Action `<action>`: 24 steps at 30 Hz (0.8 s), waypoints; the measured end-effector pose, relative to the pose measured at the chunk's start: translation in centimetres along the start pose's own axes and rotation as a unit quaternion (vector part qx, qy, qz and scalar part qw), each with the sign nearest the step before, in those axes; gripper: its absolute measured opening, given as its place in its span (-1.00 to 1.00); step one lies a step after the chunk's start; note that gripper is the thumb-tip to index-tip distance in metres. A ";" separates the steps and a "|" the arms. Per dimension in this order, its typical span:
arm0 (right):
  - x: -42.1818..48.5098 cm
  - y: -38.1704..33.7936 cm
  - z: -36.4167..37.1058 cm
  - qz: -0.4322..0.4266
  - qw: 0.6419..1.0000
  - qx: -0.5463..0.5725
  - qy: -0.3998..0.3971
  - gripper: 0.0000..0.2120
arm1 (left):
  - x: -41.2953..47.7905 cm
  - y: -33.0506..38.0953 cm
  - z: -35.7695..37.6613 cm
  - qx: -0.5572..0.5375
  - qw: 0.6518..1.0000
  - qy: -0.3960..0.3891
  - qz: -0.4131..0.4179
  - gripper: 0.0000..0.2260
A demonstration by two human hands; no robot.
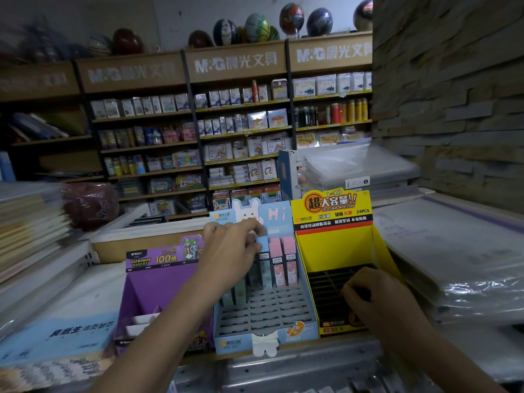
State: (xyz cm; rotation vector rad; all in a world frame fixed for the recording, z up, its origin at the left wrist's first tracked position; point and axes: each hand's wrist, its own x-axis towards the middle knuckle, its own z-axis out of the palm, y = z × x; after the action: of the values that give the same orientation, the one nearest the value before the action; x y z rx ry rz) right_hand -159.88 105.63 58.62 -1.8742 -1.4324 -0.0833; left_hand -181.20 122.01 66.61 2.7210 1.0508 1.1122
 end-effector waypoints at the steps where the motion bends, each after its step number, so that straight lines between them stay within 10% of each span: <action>1: 0.0 0.0 0.0 0.002 1.000 0.001 0.000 -0.72 | -0.1 0.0 0.2 0.016 1.000 0.000 0.007 -0.87; 24: -1.2 -2.0 -1.3 -0.022 0.996 0.056 0.064 -0.82 | -3.6 0.5 -1.6 0.013 0.996 0.072 0.049 -0.89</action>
State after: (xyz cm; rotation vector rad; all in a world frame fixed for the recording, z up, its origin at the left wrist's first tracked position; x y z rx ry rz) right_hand -161.51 104.05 60.06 -1.7151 -1.3638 -0.1385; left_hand -183.84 119.14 65.75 2.7752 0.9614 1.3383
